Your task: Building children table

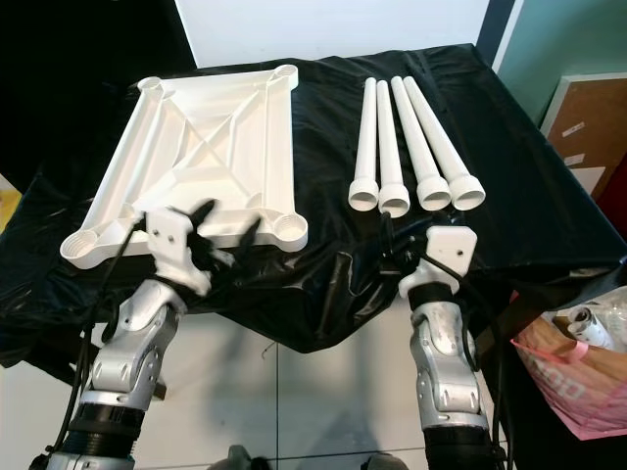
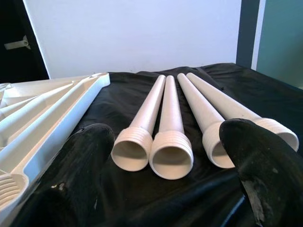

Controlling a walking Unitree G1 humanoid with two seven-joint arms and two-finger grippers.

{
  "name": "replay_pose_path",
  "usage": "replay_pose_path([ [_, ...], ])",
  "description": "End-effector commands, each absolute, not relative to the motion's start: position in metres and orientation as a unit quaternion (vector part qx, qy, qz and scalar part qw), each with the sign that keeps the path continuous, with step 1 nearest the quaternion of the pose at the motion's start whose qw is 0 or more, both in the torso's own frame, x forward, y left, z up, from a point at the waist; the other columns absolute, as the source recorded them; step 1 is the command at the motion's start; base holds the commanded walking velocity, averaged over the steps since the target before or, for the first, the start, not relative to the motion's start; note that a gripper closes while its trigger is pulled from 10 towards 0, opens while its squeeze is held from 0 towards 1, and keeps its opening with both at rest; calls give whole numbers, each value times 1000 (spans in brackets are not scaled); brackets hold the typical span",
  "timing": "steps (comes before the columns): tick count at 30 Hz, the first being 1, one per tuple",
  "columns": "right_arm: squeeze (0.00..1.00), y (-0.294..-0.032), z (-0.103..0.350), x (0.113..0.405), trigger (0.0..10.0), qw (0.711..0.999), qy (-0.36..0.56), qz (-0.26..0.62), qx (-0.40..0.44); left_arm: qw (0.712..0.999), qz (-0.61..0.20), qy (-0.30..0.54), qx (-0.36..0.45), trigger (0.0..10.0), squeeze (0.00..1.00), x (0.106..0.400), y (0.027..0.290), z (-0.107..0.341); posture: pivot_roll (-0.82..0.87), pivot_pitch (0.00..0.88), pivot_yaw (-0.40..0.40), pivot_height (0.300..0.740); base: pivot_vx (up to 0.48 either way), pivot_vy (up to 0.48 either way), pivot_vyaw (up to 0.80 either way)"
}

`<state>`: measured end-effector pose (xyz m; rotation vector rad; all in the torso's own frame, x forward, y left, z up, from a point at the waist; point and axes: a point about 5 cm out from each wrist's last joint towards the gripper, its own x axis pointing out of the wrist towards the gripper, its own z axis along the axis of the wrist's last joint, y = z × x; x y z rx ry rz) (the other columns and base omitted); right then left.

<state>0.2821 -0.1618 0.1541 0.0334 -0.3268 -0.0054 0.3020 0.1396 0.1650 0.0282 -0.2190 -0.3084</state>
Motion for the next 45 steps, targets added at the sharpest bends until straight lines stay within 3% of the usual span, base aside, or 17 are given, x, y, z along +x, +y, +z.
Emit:
replay_pose_path([
  [1,0,-159,149,283,10000,988,-153,-3,15,988,-131,-86,12,10000,0,303,143,156,-14,69,62,740,0,0,0],
  [45,0,-155,148,285,10000,987,-155,17,-37,985,-136,-105,-12,10000,0,299,145,161,8,39,35,740,0,0,0],
])
